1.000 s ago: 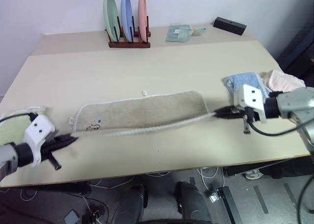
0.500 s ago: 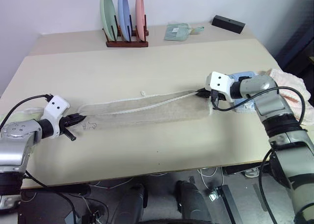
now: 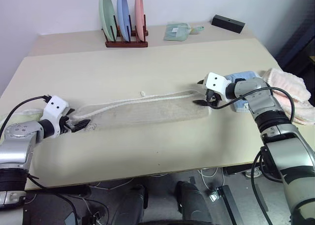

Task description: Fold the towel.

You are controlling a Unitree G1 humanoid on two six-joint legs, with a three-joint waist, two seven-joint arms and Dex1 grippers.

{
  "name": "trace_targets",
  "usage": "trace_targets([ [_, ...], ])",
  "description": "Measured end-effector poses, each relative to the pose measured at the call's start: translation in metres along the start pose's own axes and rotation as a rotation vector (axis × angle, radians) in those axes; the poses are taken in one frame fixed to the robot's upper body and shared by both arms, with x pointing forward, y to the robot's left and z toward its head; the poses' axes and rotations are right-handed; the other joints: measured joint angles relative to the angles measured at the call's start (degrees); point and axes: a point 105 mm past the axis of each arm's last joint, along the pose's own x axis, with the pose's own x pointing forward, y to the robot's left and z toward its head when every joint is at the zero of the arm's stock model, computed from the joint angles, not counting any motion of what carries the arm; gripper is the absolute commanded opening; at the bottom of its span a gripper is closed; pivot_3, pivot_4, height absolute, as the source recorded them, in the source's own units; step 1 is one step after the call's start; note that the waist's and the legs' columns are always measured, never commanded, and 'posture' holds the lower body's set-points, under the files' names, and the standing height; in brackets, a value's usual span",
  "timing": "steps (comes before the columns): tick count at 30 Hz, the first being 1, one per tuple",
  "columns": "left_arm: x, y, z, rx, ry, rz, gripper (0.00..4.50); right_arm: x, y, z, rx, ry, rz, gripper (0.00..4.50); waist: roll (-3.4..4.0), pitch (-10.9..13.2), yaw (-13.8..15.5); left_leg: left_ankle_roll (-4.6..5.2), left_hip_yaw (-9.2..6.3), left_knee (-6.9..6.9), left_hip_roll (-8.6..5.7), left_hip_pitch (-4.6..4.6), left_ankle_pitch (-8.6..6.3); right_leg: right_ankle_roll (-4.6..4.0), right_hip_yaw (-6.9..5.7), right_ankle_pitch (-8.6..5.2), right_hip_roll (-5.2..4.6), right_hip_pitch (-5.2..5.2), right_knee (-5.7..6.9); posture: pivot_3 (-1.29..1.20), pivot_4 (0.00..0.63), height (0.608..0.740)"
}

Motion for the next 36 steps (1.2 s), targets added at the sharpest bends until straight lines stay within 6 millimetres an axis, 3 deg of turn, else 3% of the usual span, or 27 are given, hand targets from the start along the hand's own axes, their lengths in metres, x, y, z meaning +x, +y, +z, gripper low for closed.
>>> trace_targets([
  [5, 0.001, 0.021, 0.004, -0.104, -0.067, 0.177, 4.40, -0.001, -0.010, 0.001, -0.021, -0.001, -0.088, 4.40, -0.02, 0.0, 0.0, -0.05, -0.01, -0.01, -0.01, 0.00, 0.03, 0.00, 0.04, 0.00, -0.02, -0.05, 0.08, 0.00, 0.150, 0.740],
  [8, -0.002, 0.022, 0.007, -0.138, -0.099, 0.195, 4.44, -0.003, -0.015, 0.003, -0.014, -0.014, -0.119, 4.46, -0.02, 0.0, -0.2, -0.05, 0.00, -0.02, -0.01, 0.00, 0.03, 0.00, 0.06, 0.00, -0.01, -0.10, 0.12, 0.00, 0.150, 0.740],
  [12, -0.012, 0.018, 0.008, -0.168, -0.134, 0.210, 4.44, -0.025, -0.020, 0.011, 0.084, -0.105, -0.155, 4.46, -0.02, 0.0, 0.0, -0.03, -0.02, -0.01, 0.01, -0.05, 0.02, 0.00, 0.06, 0.00, -0.01, -0.14, 0.15, 0.00, 0.150, 0.740],
  [18, -0.033, 0.002, 0.015, -0.107, -0.160, 0.198, 4.44, -0.060, 0.031, 0.019, 0.342, -0.192, -0.045, 4.46, -0.01, 0.0, 0.4, -0.01, -0.07, 0.05, 0.01, -0.04, 0.00, -0.01, 0.07, 0.00, -0.03, -0.09, 0.21, 0.00, 0.150, 0.740],
  [22, -0.052, -0.004, -0.011, -0.095, -0.063, 0.223, 4.44, -0.083, 0.072, 0.017, 0.606, -0.193, -0.006, 4.46, -0.03, -0.1, 0.4, 0.01, -0.06, 0.02, 0.04, 0.00, 0.00, -0.02, 0.09, -0.02, -0.03, -0.06, 0.20, 0.00, 0.150, 0.740],
  [24, -0.056, 0.000, -0.016, -0.104, -0.045, 0.257, 4.44, -0.085, 0.088, 0.013, 0.760, -0.178, -0.006, 4.46, -0.05, -0.1, 0.6, 0.00, -0.07, 0.09, 0.05, -0.01, 0.00, -0.04, 0.08, -0.02, -0.01, -0.05, 0.22, 0.00, 0.150, 0.740],
  [29, -0.058, 0.007, 0.023, -0.064, -0.209, 0.304, 4.44, -0.080, 0.112, 0.011, 1.040, -0.143, -0.028, 4.46, -0.08, -0.1, 1.4, 0.03, -0.13, 0.37, 0.03, -0.01, -0.02, -0.03, -0.03, -0.01, -0.02, 0.17, 0.14, 0.00, 0.150, 0.740],
  [32, -0.050, -0.029, 0.050, -0.005, -0.303, 0.138, 4.44, -0.069, 0.120, 0.007, 1.222, -0.121, -0.075, 4.46, -0.07, -0.1, 1.9, 0.07, -0.10, 0.42, 0.00, -0.02, -0.05, -0.03, -0.01, -0.01, -0.04, 0.21, 0.11, 0.00, 0.150, 0.740],
  [36, -0.037, -0.105, 0.067, 0.018, -0.348, -0.191, 4.44, -0.052, 0.117, 0.010, 1.424, -0.126, -0.164, 4.46, -0.04, -0.1, 1.8, 0.07, -0.09, 0.43, 0.02, -0.02, -0.05, -0.04, 0.00, 0.00, -0.02, 0.19, 0.13, 0.00, 0.150, 0.740],
])
